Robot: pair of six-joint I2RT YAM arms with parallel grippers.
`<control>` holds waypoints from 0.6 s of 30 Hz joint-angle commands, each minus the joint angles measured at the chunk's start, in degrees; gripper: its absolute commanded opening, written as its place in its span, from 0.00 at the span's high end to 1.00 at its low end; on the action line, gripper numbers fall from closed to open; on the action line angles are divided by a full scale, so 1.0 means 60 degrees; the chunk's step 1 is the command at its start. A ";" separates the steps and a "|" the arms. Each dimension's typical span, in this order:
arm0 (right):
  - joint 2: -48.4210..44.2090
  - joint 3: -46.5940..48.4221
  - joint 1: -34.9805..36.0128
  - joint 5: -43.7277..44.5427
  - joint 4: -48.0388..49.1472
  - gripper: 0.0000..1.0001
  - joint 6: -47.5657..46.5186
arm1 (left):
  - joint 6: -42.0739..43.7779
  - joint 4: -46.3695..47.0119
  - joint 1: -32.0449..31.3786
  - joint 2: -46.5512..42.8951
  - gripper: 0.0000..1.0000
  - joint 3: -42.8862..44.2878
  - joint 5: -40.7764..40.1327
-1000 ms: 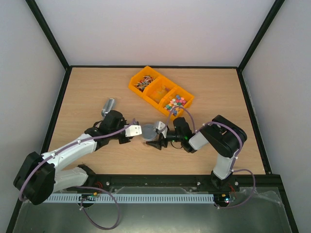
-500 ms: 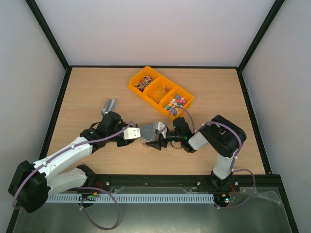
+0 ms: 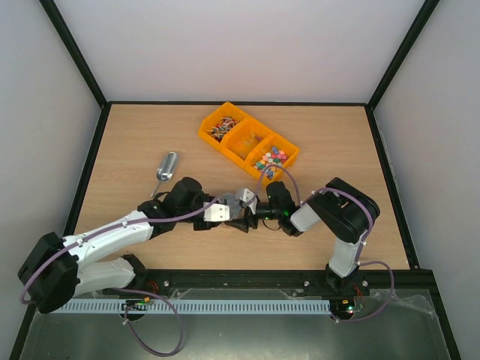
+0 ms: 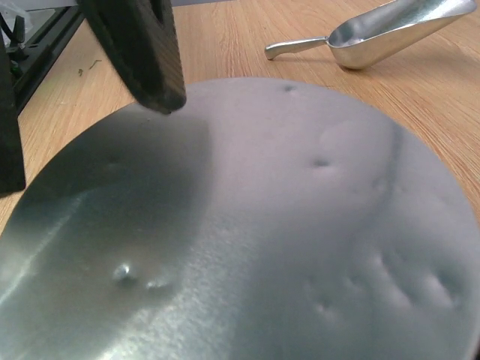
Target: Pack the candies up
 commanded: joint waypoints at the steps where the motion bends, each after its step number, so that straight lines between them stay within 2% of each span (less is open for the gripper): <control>1: 0.0173 -0.0006 0.0116 -0.0177 -0.0176 0.60 -0.0165 | 0.0221 0.0738 -0.0258 0.0298 0.58 0.0078 -0.0074; 10: 0.0118 -0.0130 0.0138 -0.0485 -0.0144 0.60 -0.0363 | 0.0231 0.0581 -0.0228 0.0465 0.72 -0.0025 -0.0501; 18: 0.0094 -0.0210 0.0137 -0.0718 -0.0141 0.60 -0.0592 | 0.0376 0.0203 0.0196 -0.0133 0.76 -0.0470 -0.1033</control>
